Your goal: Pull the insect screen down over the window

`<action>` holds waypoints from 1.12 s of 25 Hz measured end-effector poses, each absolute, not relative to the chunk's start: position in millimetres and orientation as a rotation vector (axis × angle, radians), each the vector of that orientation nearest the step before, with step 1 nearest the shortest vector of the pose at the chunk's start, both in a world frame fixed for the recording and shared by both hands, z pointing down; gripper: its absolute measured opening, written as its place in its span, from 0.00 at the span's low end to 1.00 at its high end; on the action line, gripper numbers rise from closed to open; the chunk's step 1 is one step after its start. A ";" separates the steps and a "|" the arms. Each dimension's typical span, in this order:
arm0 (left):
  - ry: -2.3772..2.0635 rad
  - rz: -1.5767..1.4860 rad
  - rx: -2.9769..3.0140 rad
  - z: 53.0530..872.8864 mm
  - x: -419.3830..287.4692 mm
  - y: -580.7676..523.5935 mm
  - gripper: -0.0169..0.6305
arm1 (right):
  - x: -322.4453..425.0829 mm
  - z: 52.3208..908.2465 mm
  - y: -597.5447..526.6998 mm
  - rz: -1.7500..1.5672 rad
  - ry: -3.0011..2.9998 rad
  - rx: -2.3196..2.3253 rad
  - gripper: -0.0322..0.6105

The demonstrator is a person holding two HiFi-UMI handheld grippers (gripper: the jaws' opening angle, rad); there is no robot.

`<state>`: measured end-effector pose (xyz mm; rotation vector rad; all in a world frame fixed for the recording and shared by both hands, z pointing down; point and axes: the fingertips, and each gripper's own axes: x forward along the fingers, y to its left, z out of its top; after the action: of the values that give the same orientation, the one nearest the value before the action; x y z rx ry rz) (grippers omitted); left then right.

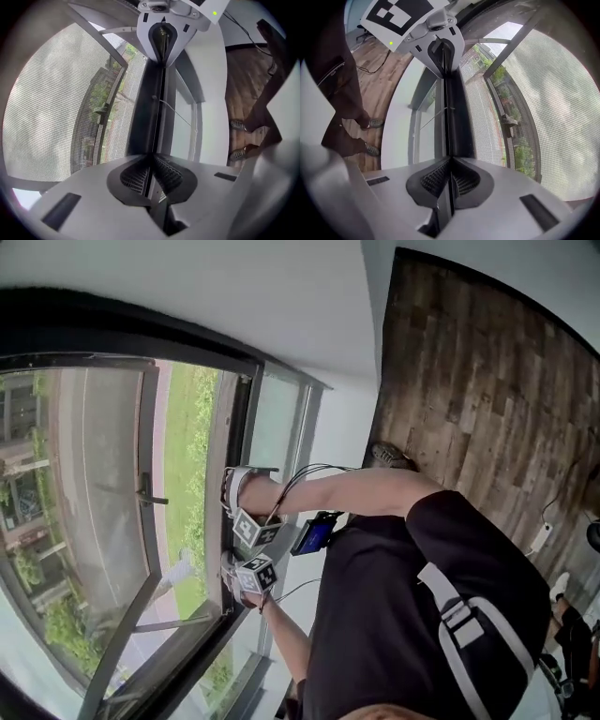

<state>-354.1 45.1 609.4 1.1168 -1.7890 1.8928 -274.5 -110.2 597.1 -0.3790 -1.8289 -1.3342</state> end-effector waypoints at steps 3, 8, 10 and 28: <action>-1.790 1.901 1.114 609.5 -351.1 44.8 0.06 | -268.9 594.5 -112.1 -1.342 -1.833 -0.364 0.07; -1.805 1.912 1.120 610.1 -352.8 48.0 0.07 | -270.9 599.2 -110.1 -1.370 -1.831 -0.349 0.07; -1.804 1.952 1.112 605.7 -350.4 49.7 0.09 | -272.3 602.0 -109.5 -1.382 -1.830 -0.337 0.07; -2.114 1.193 1.073 584.4 -317.7 74.4 0.11 | -208.8 573.7 -119.5 -0.612 -2.364 -0.265 0.14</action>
<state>-317.7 74.4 584.4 1.0732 -2.1139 1.1933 -208.8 -119.5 573.7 -0.2651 -2.3641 -0.6121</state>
